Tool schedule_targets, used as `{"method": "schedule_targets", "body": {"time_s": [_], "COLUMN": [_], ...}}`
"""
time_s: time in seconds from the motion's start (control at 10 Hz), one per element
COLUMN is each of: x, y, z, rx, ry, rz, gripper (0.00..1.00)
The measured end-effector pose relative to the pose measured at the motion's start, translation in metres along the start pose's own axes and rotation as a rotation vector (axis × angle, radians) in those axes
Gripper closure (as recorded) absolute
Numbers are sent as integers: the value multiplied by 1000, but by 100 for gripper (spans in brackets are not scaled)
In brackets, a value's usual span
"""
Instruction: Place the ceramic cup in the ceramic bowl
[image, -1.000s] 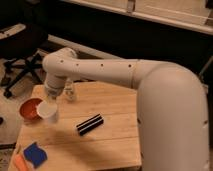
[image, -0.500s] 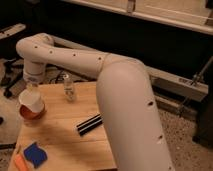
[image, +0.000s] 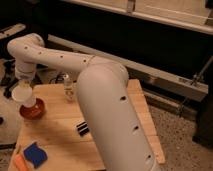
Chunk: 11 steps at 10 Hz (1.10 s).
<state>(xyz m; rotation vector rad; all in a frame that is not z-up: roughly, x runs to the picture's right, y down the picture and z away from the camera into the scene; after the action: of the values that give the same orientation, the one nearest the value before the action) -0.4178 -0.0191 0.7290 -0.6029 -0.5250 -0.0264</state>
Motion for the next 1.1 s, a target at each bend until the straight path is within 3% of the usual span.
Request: {"method": "schedule_targets", "body": {"time_s": [0.3, 0.6, 0.8, 1.1], "x": [12, 16, 20, 24], "y": [0, 7, 6, 1], "z": [34, 66, 80, 95], "rx": [-14, -51, -76, -81], "ry": [14, 24, 20, 48], "rz": [-14, -23, -8, -5], "gripper": [100, 99, 82, 51]}}
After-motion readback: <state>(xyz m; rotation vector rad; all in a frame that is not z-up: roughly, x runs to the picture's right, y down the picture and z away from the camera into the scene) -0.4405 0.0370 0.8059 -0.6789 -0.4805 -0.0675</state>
